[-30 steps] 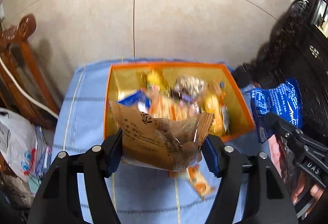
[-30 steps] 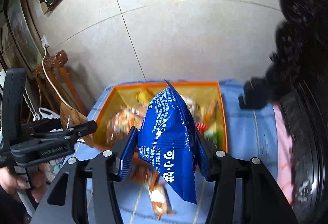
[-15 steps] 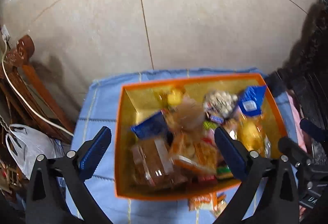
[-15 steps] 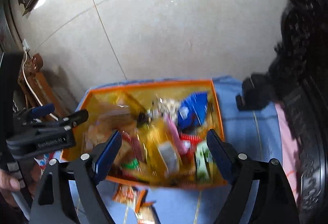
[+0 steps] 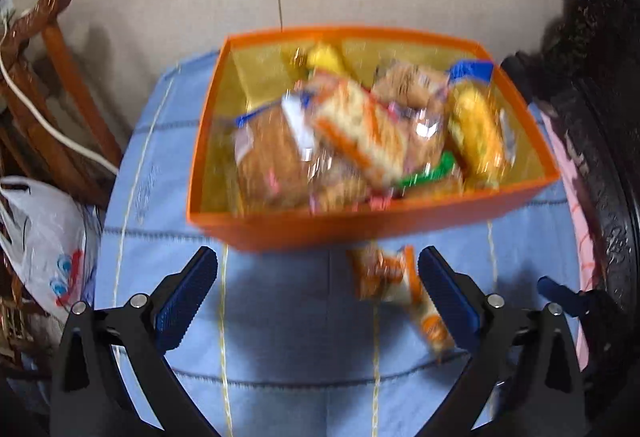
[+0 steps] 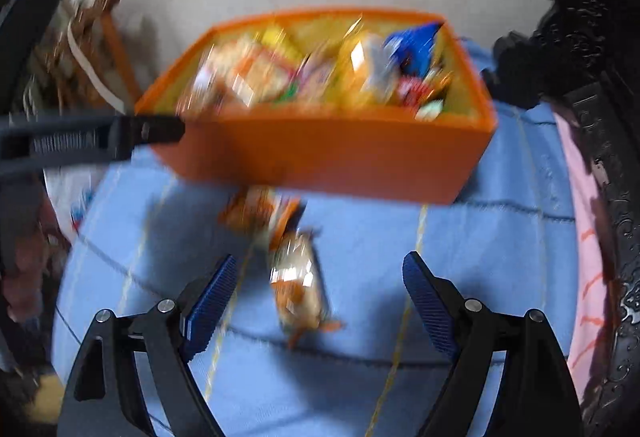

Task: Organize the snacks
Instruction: 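Move both tools back over the last snacks, then grasp the cream bread bag with right tool while left tool grasps the orange-brown printed pack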

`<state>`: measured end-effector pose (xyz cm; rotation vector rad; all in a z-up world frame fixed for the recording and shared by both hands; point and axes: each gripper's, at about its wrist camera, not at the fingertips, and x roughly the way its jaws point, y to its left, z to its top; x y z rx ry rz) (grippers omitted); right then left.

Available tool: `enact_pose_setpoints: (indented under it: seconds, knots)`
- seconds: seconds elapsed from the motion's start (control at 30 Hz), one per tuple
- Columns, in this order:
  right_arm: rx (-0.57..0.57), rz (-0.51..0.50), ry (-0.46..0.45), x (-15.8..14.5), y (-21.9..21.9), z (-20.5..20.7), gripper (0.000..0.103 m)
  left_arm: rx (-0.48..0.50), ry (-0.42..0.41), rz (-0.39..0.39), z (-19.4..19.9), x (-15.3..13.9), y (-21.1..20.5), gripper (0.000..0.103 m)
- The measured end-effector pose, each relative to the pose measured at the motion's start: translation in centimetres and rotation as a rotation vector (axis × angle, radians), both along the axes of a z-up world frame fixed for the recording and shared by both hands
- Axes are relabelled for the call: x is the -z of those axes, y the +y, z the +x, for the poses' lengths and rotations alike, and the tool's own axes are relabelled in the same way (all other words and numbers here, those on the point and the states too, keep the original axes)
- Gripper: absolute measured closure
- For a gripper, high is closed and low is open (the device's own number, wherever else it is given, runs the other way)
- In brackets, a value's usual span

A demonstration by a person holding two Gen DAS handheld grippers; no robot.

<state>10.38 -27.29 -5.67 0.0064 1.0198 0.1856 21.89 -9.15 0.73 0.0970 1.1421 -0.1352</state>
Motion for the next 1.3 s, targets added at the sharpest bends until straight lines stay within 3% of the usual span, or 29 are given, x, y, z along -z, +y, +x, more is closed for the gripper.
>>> enact_pose_setpoints:
  seconds: [0.2, 0.27, 0.33, 0.47, 0.53, 0.63, 1.0, 1.23, 1.27, 1.3]
  knots:
    - [-0.034, -0.039, 0.068, 3.5, 1.6, -0.4, 0.02, -0.028, 0.058, 0.002, -1.9, 2.2, 1.5, 0.004]
    - [-0.045, -0.057, 0.082, 4.3, 2.0, 0.1, 0.025, -0.039, 0.067, -0.003, -2.0, 2.5, 1.9, 0.004]
    - [-0.058, -0.065, 0.104, 5.0, 2.3, 0.7, 0.037, -0.053, 0.071, -0.006, -1.9, 2.6, 2.3, 0.004]
    - [-0.069, -0.084, 0.126, 6.1, 2.7, 1.8, 0.046, -0.056, 0.072, 0.006, -1.4, 2.9, 2.3, 0.004]
    - [-0.083, -0.093, 0.145, 6.8, 3.0, 2.2, 0.066, -0.057, 0.078, 0.013, -1.2, 3.2, 2.2, 0.004]
    - [-0.102, -0.099, 0.142, 6.9, 2.9, 2.4, 0.067, -0.058, 0.1, 0.014, -0.8, 4.1, 1.8, 0.004]
    - [0.08, 0.031, 0.106, 4.1, -5.0, 0.5, 0.067, 0.002, 0.197, 0.016, -0.2, 8.9, -3.2, 0.004]
    - [0.089, 0.046, 0.113, 4.8, -5.0, 0.5, 0.067, 0.012, 0.247, 0.036, 1.7, 12.1, -6.0, 0.004]
    - [0.089, 0.047, 0.113, 4.6, -5.0, 0.2, 0.067, 0.013, 0.25, 0.038, 1.9, 12.5, -6.0, 0.01]
    - [0.088, 0.048, 0.112, 4.7, -4.9, 0.2, 0.067, 0.013, 0.251, 0.044, 1.9, 12.9, -5.9, 0.029]
